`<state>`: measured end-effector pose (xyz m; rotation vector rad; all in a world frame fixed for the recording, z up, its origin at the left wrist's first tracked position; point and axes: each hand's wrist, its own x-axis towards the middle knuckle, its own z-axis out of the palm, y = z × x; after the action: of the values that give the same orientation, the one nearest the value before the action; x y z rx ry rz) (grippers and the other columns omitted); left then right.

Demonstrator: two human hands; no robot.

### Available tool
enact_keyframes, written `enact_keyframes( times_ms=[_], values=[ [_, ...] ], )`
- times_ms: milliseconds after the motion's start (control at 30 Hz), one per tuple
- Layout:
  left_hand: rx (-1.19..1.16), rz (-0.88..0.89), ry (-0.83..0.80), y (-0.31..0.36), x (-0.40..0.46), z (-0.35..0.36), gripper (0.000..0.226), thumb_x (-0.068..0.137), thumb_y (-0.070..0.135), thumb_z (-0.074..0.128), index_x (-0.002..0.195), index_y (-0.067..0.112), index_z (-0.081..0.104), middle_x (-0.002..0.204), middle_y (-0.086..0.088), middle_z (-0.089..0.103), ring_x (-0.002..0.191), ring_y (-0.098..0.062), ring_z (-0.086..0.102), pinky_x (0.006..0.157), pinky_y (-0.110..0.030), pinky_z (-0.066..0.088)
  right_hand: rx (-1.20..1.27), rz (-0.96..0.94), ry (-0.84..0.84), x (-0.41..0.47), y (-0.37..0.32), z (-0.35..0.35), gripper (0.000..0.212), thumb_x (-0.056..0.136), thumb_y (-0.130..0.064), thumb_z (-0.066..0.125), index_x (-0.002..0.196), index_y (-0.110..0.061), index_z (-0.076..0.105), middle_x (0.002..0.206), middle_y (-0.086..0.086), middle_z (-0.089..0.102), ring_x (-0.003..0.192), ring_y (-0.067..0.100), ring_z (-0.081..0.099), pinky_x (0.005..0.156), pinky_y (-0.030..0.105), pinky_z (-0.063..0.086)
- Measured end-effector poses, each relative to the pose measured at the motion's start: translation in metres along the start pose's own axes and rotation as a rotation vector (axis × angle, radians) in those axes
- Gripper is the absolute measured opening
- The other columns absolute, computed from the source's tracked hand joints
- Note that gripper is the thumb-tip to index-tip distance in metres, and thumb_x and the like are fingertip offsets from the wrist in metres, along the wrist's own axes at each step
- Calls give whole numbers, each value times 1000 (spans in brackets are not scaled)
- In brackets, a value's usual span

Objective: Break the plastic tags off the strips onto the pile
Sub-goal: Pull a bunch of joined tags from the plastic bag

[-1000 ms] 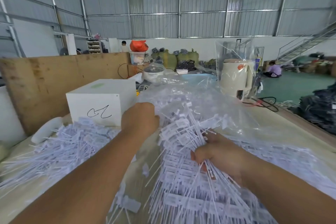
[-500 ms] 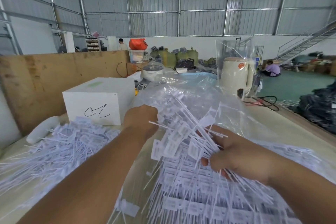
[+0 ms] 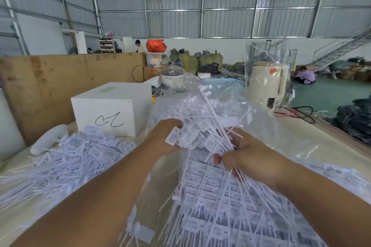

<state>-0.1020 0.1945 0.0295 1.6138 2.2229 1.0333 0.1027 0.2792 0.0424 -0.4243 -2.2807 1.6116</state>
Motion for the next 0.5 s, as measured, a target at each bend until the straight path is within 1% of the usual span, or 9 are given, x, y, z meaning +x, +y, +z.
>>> enact_keyframes(
  times_ms=[67, 167, 233, 267, 333, 367, 433, 467, 500],
  values=[
    [-32, -190, 127, -10, 6, -12, 20, 86, 1, 62, 68, 7, 57, 71, -9, 62, 71, -24, 62, 55, -27, 35, -28, 37, -8, 0, 6, -2, 52, 56, -15, 64, 107, -27, 61, 84, 15, 62, 69, 27, 50, 53, 32, 36],
    [-326, -344, 229, -13, 6, -26, 25, 94, 12, 57, 70, 11, 52, 56, -3, 61, 38, -13, 51, 41, -17, 33, -116, 42, -86, -7, 9, -5, 49, 57, -19, 63, 103, -38, 60, 81, 9, 62, 66, 25, 50, 54, 33, 36],
    [-361, -356, 278, -7, 5, -31, 25, 96, 20, 57, 74, 11, 49, 49, -2, 60, 33, -13, 49, 39, -15, 33, -196, 55, -157, -11, 7, -7, 46, 67, -17, 65, 100, -48, 56, 76, -2, 63, 61, 15, 53, 52, 26, 37],
    [-313, -353, 289, -1, 3, -33, 24, 96, 20, 57, 76, 11, 48, 48, -3, 59, 32, -13, 48, 38, -15, 34, -243, 59, -191, -12, 6, -6, 46, 74, -14, 66, 101, -49, 53, 74, -10, 62, 56, 9, 53, 50, 22, 38],
    [-283, -284, 318, 10, 3, -32, 15, 97, 13, 54, 83, 12, 50, 59, -5, 56, 35, -10, 49, 35, -15, 34, -330, 85, -239, -11, 4, -4, 48, 83, -11, 65, 106, -50, 48, 82, -15, 61, 50, 2, 50, 47, 18, 39],
    [-278, -224, 327, 16, 4, -32, 11, 97, 8, 53, 88, 14, 51, 70, -4, 55, 44, -11, 53, 37, -16, 38, -368, 102, -254, -10, 2, -1, 46, 84, -12, 64, 110, -47, 48, 86, -13, 59, 51, 2, 51, 49, 20, 40],
    [-282, -159, 345, 28, 3, -36, 13, 95, 4, 53, 96, 16, 53, 90, -4, 55, 74, -17, 54, 58, -15, 40, -401, 140, -254, -6, -1, 3, 40, 82, -12, 64, 110, -37, 51, 84, -4, 56, 54, 5, 51, 51, 23, 40],
    [-267, -133, 355, 32, 1, -40, 9, 95, 6, 54, 96, 15, 55, 94, -6, 55, 80, -18, 50, 62, -19, 38, -393, 160, -229, -3, 0, 5, 39, 80, -10, 64, 107, -36, 53, 80, -4, 56, 54, 7, 51, 51, 23, 40],
    [-276, -93, 385, 35, -1, -45, 6, 95, 10, 55, 92, 10, 60, 91, -9, 54, 79, -18, 47, 60, -25, 36, -382, 182, -188, -1, 0, 5, 39, 77, -9, 64, 105, -36, 55, 77, -6, 58, 54, 7, 52, 51, 23, 40]
  ],
)
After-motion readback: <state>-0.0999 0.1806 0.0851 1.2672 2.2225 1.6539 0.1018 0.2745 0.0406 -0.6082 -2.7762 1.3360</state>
